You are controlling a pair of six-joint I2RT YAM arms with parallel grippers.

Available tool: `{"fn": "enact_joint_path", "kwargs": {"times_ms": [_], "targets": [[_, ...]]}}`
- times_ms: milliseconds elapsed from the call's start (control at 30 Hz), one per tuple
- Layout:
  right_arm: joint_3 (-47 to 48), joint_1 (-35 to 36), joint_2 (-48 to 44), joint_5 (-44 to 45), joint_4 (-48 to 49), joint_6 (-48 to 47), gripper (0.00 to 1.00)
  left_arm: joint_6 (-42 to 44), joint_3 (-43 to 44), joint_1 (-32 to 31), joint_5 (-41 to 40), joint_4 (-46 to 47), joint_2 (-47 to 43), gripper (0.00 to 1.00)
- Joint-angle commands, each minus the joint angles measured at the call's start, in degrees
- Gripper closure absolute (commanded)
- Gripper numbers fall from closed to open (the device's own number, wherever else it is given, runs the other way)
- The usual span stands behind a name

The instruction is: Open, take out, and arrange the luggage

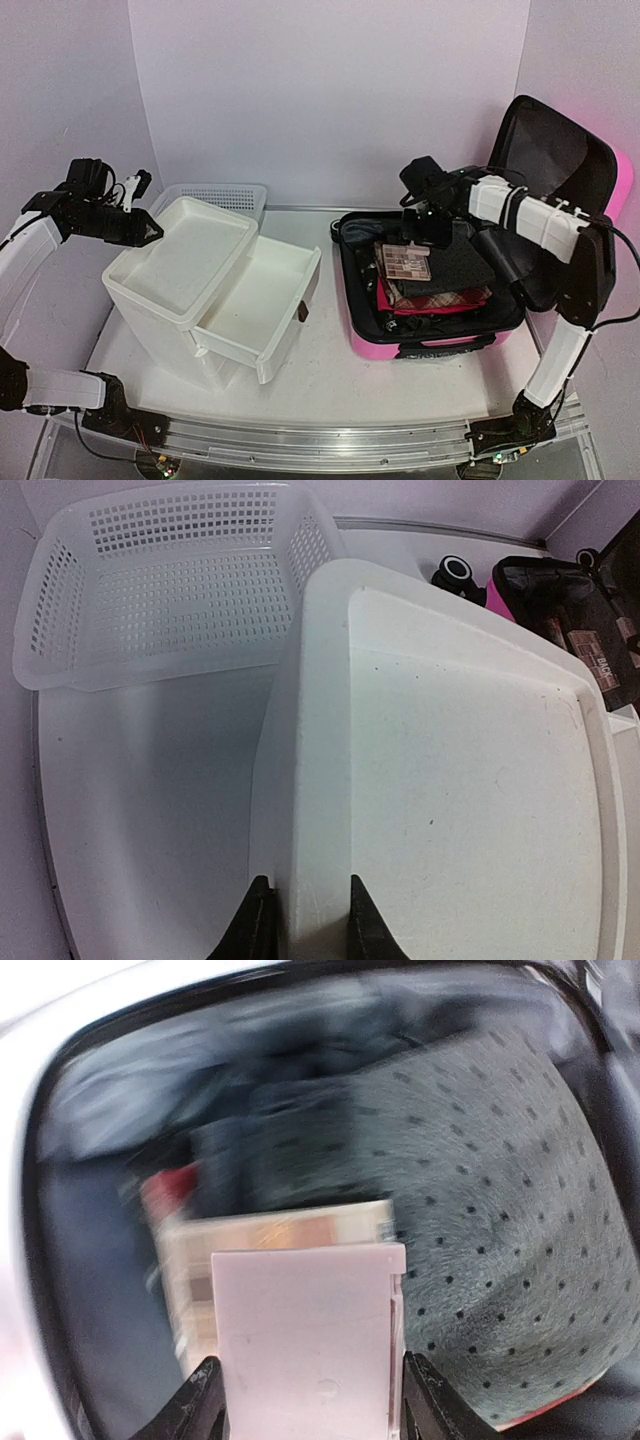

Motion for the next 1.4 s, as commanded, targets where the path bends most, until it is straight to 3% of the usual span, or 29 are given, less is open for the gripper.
{"fn": "enact_joint_path", "kwargs": {"times_ms": [0, 67, 167, 300, 533, 1067, 1367], "targets": [[-2.18, 0.33, -9.22, -20.86, 7.27, -23.01, 0.50, -7.09, -4.69, -0.21, 9.70, -6.93, 1.49, 1.00], [-1.95, 1.15, -11.06, -33.21, 7.32, -26.99, 0.50, -7.17, -4.69, -0.25, 9.62, -6.96, 1.42, 1.00], [-1.25, 4.75, -14.05, -43.38, 8.26, -28.92, 0.49, -7.10, -4.81, -0.26, 9.40, -6.95, 1.49, 1.00], [1.80, 14.08, -13.06, -47.55, 12.44, -25.67, 0.50, -7.18, -5.08, -0.21, 9.35, -6.90, 1.78, 1.00], [13.29, 24.48, -1.85, -50.85, 11.78, -19.86, 0.51, -7.45, -5.34, -0.22, 9.44, -6.92, 1.70, 1.00], [34.65, 36.96, 16.85, -26.90, -5.59, -30.27, 0.55, -7.10, -5.60, -0.25, 10.16, -6.96, 0.95, 1.00], [37.80, 39.54, 20.99, -20.30, -7.58, -34.94, 0.53, -7.18, -5.47, -0.23, 10.39, -7.00, 1.32, 1.00]]}}
